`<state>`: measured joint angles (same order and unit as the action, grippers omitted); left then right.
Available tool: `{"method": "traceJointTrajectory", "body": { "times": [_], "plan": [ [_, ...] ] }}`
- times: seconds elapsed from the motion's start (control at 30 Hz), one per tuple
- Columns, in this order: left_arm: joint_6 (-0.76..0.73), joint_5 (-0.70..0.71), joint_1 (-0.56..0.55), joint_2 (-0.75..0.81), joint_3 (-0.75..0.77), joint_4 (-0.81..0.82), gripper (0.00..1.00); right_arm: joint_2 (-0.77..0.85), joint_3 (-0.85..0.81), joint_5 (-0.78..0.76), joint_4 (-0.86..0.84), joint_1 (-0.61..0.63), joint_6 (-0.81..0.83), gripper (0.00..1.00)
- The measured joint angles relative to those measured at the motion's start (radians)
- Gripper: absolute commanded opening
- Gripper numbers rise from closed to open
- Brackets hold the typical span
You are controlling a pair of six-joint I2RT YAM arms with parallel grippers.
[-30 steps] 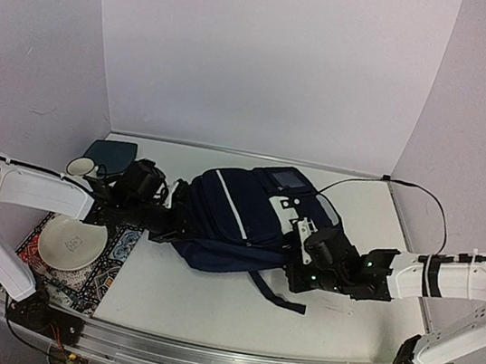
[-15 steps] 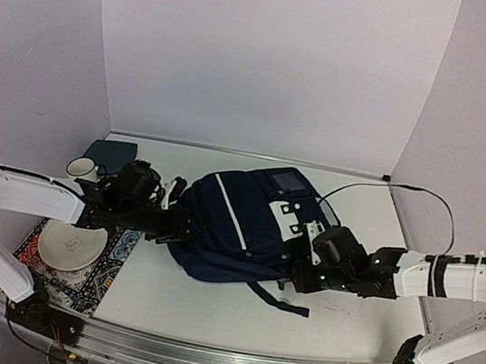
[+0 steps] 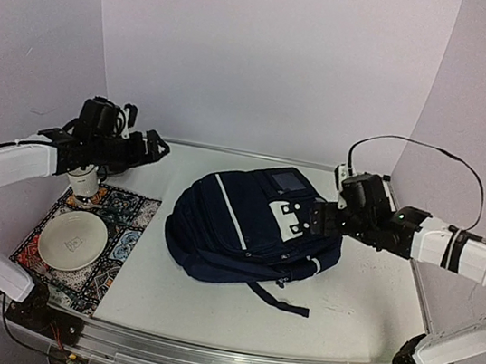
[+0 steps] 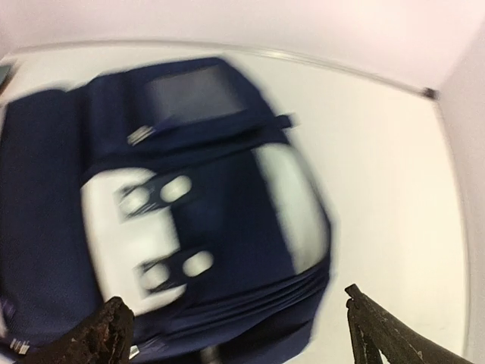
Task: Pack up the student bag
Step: Reset both arms
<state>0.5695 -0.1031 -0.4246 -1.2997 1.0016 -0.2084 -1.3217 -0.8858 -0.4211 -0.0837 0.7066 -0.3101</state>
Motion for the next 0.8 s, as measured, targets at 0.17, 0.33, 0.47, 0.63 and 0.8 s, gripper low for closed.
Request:
{"method": "traceJointTrajectory", "body": {
  "times": [0.17,0.33,0.47,0.63,0.8],
  "plan": [
    [-0.045,0.113,0.156,0.182,0.002,-0.074,1.00,0.056,-0.010,-0.082,0.012,-0.190,0.023,0.98],
    [-0.097,0.253,0.231,0.396,0.002,-0.139,1.00,0.272,0.021,-0.195,0.030,-0.295,0.047,0.98],
    [-0.162,0.310,0.230,0.568,-0.012,-0.170,1.00,0.503,0.067,-0.260,0.047,-0.296,0.084,0.98],
    [-0.244,0.391,0.230,0.847,-0.052,-0.185,1.00,0.749,0.114,-0.285,0.120,-0.296,0.114,0.98],
    [-0.290,0.449,0.230,1.025,-0.106,-0.170,1.00,0.868,0.142,-0.278,0.199,-0.296,0.112,0.98]
  ]
}}
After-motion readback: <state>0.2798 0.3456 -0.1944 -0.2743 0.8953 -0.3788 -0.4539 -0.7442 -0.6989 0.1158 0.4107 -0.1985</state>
